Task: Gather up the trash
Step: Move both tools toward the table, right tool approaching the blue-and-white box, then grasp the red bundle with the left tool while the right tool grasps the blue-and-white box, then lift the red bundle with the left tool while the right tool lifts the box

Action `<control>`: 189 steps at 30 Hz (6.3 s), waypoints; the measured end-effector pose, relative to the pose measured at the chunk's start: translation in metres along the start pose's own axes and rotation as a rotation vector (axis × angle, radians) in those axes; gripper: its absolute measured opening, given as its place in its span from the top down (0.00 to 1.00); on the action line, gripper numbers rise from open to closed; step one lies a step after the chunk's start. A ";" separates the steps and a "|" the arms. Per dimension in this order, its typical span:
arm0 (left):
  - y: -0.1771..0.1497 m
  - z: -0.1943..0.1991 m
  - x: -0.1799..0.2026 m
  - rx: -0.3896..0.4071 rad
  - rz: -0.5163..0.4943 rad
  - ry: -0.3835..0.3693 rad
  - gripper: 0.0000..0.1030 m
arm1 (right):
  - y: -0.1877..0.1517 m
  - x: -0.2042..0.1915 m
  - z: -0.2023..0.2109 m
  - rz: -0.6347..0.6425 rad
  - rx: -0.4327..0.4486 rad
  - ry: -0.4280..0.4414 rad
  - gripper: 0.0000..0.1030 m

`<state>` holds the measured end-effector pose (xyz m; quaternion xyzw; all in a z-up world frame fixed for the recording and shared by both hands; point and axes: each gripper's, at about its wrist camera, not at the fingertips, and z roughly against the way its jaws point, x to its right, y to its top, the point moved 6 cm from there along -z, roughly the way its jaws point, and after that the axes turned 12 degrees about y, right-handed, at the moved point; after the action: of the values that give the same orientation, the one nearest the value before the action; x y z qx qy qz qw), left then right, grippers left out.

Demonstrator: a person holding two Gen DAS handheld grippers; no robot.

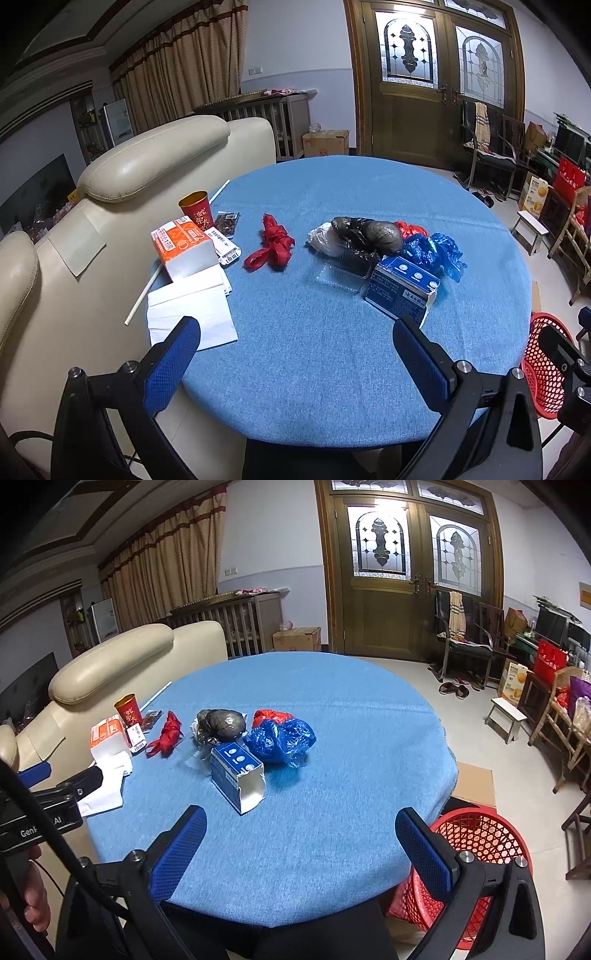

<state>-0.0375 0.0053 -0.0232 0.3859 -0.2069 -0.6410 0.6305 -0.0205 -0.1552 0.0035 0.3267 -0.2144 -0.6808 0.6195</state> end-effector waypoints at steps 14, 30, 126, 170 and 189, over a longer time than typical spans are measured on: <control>-0.003 -0.005 0.001 -0.014 -0.007 -0.005 0.00 | -0.001 0.001 -0.004 -0.002 0.002 -0.001 0.00; -0.013 -0.030 0.026 -0.108 -0.066 -0.041 0.00 | 0.003 0.056 -0.025 -0.122 -0.014 -0.061 0.00; 0.062 -0.275 0.015 -0.478 -0.024 -0.098 0.84 | 0.021 -0.019 -0.190 -0.057 -0.329 0.342 0.50; 0.099 -0.290 0.025 -0.435 -0.091 -0.030 0.77 | 0.014 -0.029 -0.184 -0.046 -0.340 0.317 0.49; 0.078 -0.171 0.036 -0.335 -0.135 -0.192 0.78 | 0.013 -0.027 -0.179 -0.070 -0.326 0.309 0.48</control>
<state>0.1460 -0.0009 -0.0782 0.2256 -0.1303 -0.7412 0.6187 0.1166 -0.1106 -0.1068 0.3300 0.0072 -0.6696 0.6653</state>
